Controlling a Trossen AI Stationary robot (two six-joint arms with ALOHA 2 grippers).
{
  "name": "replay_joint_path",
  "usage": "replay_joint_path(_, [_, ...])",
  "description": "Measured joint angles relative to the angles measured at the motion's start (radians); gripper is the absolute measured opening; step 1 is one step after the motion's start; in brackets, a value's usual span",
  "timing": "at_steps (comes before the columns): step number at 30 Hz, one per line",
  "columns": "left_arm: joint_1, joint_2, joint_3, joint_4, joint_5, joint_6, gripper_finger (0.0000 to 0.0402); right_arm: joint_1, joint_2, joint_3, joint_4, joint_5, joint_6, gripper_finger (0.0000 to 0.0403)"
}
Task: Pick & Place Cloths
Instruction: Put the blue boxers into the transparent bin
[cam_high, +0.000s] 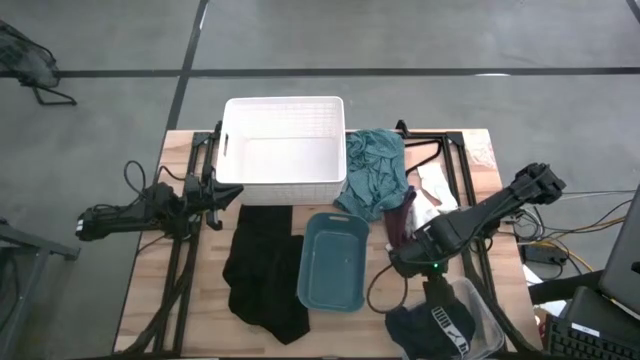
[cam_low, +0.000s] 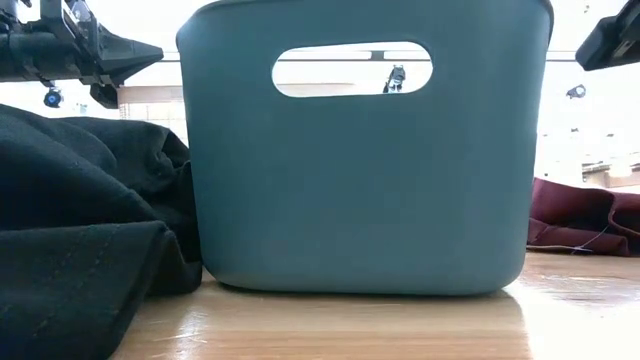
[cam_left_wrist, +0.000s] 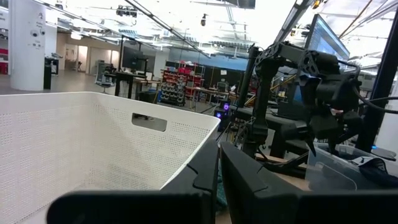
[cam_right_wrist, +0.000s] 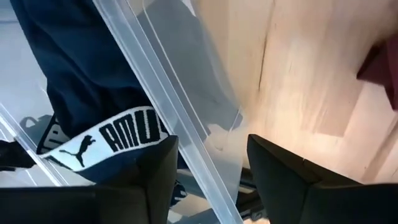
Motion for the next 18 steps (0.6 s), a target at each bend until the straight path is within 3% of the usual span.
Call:
replay_joint_path(6, [0.000, 0.000, 0.000, 0.000, 0.000, 0.000, 0.0023, 0.000, -0.009, -0.006, 0.012, -0.041, -0.012, 0.0176])
replay_joint_path(18, [0.000, 0.000, 0.000, 0.000, 0.000, 0.000, 0.0023, 0.052, -0.034, 0.017, 0.040, -0.010, -0.007, 0.0194])
